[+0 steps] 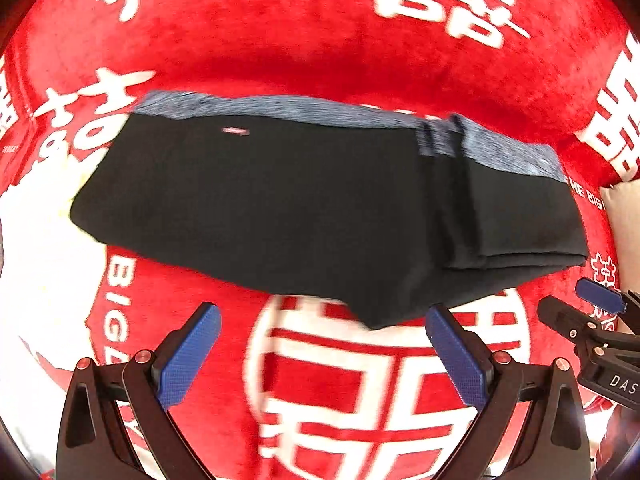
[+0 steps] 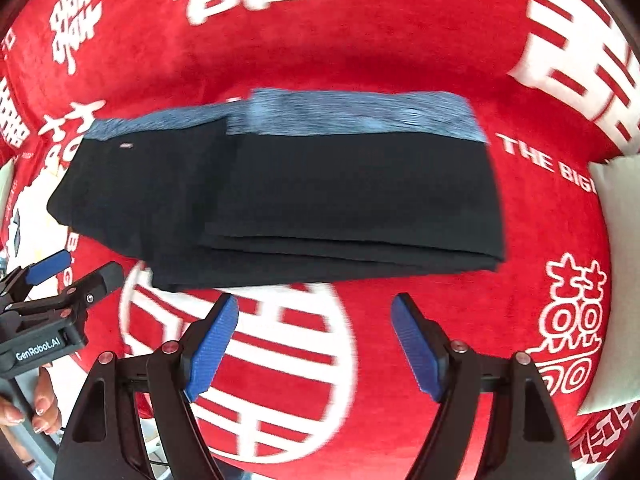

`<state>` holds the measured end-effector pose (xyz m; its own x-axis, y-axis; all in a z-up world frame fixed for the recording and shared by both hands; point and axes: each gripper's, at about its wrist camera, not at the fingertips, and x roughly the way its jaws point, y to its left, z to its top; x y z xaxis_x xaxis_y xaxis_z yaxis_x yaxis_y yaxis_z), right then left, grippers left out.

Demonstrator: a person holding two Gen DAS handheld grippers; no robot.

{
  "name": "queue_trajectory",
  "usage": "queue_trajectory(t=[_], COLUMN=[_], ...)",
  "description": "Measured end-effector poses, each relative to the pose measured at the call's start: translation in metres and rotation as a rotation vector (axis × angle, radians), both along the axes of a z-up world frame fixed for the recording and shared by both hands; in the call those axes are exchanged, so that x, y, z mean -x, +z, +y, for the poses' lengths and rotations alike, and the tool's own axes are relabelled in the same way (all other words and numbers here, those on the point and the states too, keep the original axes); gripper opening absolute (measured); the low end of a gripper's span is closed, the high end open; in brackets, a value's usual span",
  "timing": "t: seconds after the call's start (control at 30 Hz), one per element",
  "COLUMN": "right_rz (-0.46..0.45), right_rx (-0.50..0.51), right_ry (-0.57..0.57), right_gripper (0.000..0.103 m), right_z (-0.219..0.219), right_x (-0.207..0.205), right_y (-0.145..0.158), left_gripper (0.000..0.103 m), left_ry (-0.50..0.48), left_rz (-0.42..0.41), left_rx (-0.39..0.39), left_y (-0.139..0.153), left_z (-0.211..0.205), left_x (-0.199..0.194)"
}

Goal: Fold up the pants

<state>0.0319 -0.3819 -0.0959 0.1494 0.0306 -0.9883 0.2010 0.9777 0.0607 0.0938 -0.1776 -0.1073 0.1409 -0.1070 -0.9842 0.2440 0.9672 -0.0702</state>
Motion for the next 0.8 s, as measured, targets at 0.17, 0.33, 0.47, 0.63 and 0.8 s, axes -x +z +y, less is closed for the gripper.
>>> queue_trajectory(t=[0.17,0.33,0.47,0.63,0.8], right_rz=[-0.001,0.005,-0.012,-0.032,-0.037], right_rx=[-0.008,-0.017,-0.048,-0.078,-0.11], right_ry=[0.082,0.162,0.215,0.274,0.302], right_gripper=[0.082,0.082,0.082,0.082,0.082], right_z=[0.051,0.087,0.103,0.121,0.13], right_x=[-0.016,-0.025,-0.031,-0.039,-0.042], right_y=[-0.001,-0.005,-0.008,-0.018,-0.026], left_gripper=[0.102,0.102,0.102,0.102,0.102], left_ry=[0.13,0.286,0.383,0.471,0.501], left_rz=[0.031,0.022,-0.018,-0.018,-0.026], left_rx=[0.048,0.147,0.313,0.446,0.513], left_y=[-0.008,-0.016,-0.023,-0.047,-0.068], left_z=[0.056,0.11,0.149,0.177,0.183], left_x=[-0.011,-0.021,-0.027,-0.036,-0.049])
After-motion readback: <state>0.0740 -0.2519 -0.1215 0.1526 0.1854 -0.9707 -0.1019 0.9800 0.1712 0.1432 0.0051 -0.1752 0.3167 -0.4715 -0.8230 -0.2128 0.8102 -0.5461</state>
